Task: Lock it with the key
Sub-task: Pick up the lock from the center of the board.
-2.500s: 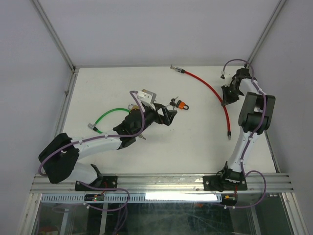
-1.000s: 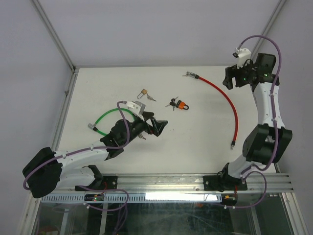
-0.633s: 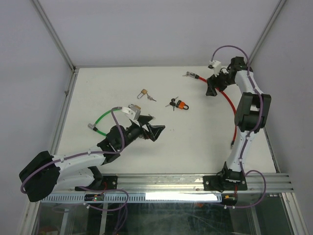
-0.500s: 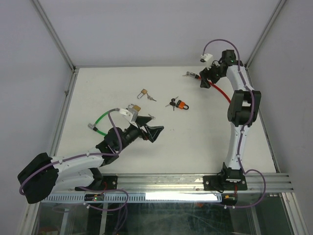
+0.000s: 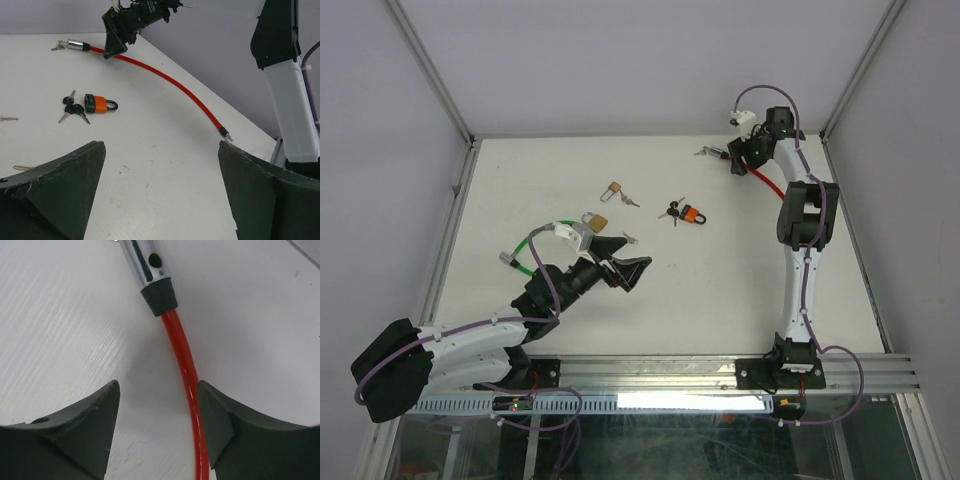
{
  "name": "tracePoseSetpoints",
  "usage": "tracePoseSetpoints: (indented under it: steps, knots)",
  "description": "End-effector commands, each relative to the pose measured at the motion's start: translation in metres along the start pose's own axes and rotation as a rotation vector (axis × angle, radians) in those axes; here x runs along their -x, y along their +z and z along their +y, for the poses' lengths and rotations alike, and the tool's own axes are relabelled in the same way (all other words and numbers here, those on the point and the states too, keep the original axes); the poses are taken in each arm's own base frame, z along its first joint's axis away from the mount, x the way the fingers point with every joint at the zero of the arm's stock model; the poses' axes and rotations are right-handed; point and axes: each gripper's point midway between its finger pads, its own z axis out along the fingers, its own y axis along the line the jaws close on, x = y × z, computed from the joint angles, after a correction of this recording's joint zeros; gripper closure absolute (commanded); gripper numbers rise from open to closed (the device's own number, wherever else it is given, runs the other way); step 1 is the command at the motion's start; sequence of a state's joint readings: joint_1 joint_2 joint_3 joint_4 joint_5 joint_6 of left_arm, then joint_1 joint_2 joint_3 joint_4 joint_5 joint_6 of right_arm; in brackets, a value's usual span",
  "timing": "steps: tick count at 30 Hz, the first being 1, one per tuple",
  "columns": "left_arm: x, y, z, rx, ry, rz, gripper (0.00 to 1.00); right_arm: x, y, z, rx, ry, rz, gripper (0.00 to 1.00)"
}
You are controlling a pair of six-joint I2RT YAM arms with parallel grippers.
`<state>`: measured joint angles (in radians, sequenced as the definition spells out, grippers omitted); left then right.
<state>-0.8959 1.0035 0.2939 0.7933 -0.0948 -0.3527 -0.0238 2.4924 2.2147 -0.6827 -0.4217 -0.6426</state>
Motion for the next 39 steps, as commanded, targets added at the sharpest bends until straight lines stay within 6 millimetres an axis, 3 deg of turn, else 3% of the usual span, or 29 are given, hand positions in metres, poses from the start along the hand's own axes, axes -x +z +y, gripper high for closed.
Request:
tracePoseSetpoints:
  steps: [1,8,13,21,22,26,33,39]
  knots:
    - [0.015,-0.001,-0.010,-0.038,-0.025,-0.055,0.01,0.022,-0.006,-0.026,-0.087,0.020,-0.066,0.35]
    - [0.013,0.000,-0.011,-0.044,-0.033,-0.050,0.01,0.002,-0.004,-0.036,-0.088,0.055,-0.041,0.42]
    - [0.011,0.000,-0.012,-0.049,-0.038,-0.044,0.01,-0.022,0.005,-0.031,-0.045,0.041,0.018,0.52]
    - [0.010,0.000,-0.017,-0.076,-0.052,-0.038,0.01,-0.040,0.002,-0.013,0.043,-0.077,0.085,0.93]
    - [0.010,0.000,-0.018,-0.082,-0.056,-0.038,0.01,-0.037,-0.002,-0.013,0.042,-0.092,0.078,1.00]
    - [0.012,0.000,-0.026,-0.124,-0.076,-0.043,0.01,-0.010,-0.028,-0.012,0.023,-0.126,-0.031,1.00]
    - [0.024,-0.003,-0.041,-0.198,-0.110,-0.088,0.01,0.072,-0.122,-0.008,-0.073,-0.198,-0.324,1.00]
    - [0.039,0.000,-0.047,-0.227,-0.125,-0.154,0.01,0.099,-0.167,0.022,-0.030,-0.185,-0.451,1.00]
